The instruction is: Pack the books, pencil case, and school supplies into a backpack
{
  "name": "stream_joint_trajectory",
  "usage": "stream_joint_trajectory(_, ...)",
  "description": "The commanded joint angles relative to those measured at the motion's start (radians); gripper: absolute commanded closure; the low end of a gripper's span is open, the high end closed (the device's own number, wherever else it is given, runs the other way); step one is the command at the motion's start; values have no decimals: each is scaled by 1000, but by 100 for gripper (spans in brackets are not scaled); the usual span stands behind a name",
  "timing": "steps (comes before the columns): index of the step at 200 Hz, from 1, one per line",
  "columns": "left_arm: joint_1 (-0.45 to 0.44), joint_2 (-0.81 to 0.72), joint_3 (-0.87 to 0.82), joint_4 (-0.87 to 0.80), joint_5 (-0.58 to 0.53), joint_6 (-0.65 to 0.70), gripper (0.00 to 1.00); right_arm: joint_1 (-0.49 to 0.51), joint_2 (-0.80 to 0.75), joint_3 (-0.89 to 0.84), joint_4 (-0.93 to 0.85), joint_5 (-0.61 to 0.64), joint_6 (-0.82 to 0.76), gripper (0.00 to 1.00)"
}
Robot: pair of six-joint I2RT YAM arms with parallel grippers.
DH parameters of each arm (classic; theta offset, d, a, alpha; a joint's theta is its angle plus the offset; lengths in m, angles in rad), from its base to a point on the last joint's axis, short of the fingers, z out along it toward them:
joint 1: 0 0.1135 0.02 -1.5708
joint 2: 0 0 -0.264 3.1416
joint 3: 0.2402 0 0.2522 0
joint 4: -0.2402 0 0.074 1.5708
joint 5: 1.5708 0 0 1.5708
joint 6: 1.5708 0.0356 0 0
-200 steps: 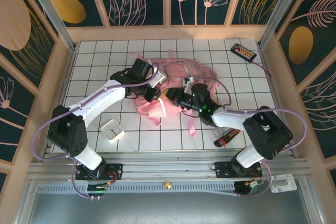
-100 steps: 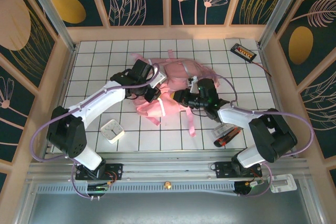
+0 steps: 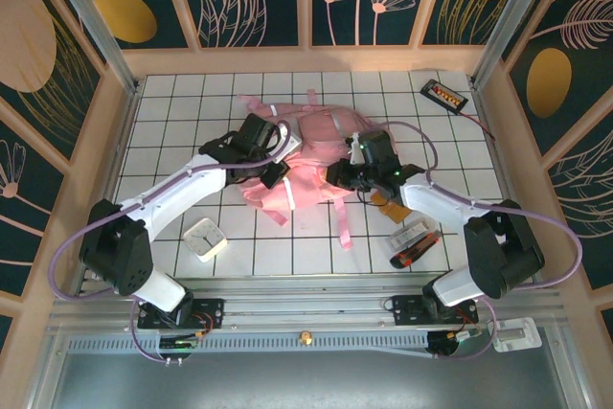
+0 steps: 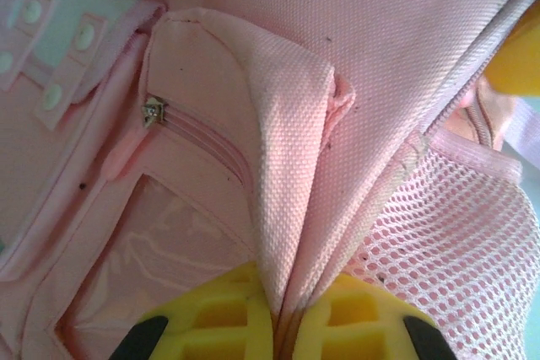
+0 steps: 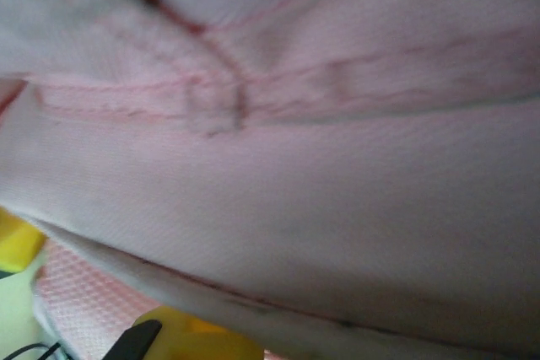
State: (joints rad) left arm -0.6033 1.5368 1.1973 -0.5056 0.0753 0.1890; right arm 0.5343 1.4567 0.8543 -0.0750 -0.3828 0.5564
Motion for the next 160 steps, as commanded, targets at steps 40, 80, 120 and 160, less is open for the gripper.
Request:
stream_joint_trajectory(40, 30, -107, -42, 122, -337, 69, 100, -71, -30, 34, -405, 376, -161, 100)
stream_joint_trajectory(80, 39, -146, -130, 269, -441, 183, 100, -81, -40, 38, -410, 361, -194, 100)
stream_joint_trajectory(120, 50, -179, -185, 366, -338, 252, 100, -47, -50, 45, -341, 253, -212, 100)
stream_joint_trajectory(160, 50, -315, -310, 449, -133, 284, 61, -52, -57, 49, -320, 199, -263, 100)
